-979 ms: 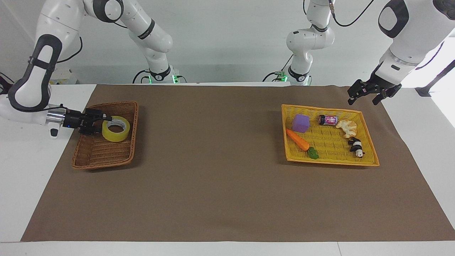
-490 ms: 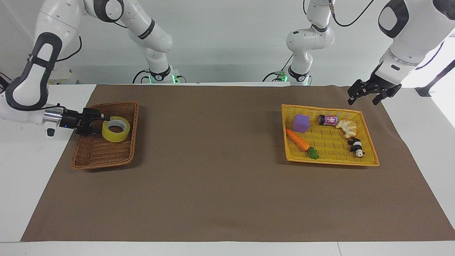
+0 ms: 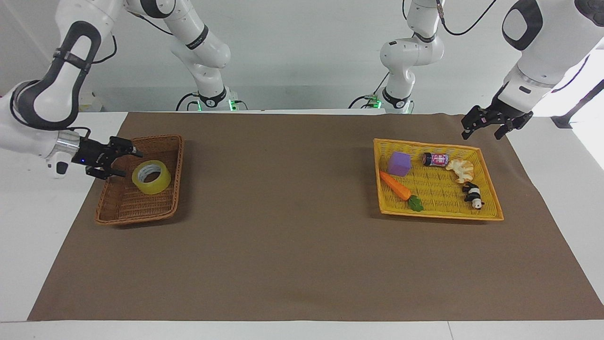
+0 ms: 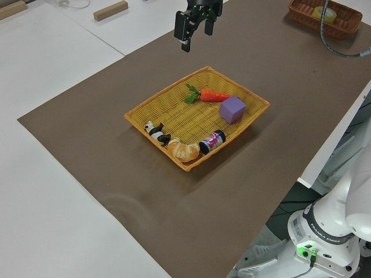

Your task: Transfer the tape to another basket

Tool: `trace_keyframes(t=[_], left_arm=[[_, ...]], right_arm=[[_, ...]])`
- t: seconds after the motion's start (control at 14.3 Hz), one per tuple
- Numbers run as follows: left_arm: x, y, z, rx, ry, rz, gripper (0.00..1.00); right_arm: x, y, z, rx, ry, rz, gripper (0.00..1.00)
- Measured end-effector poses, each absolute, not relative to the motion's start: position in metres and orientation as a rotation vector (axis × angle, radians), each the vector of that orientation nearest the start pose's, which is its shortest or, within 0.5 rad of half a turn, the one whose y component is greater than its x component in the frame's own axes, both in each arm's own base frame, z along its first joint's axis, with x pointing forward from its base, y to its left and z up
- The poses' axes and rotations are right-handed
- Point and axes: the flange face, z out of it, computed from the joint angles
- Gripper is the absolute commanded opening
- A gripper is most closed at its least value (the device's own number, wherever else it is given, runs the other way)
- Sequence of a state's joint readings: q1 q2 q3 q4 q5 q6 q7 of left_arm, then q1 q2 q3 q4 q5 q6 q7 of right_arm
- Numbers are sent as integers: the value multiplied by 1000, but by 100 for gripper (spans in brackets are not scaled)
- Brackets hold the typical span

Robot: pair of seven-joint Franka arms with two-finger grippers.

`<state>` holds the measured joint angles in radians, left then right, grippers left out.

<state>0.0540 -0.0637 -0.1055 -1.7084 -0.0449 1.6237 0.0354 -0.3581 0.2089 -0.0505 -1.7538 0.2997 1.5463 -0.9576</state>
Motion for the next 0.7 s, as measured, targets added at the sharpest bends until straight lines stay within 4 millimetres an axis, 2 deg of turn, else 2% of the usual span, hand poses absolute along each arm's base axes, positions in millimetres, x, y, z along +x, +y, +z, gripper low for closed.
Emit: trace_keyframes(t=[0.14, 0.35, 0.7], left_arm=[[536, -34, 599, -3177, 133, 34, 100], [536, -34, 599, -3177, 133, 34, 100], [536, -34, 599, -3177, 133, 34, 100]], right_arm=[[541, -164, 459, -2674, -653, 226, 100], [541, -132, 497, -2817, -569, 259, 100], [526, -93, 569, -3050, -165, 202, 100]])
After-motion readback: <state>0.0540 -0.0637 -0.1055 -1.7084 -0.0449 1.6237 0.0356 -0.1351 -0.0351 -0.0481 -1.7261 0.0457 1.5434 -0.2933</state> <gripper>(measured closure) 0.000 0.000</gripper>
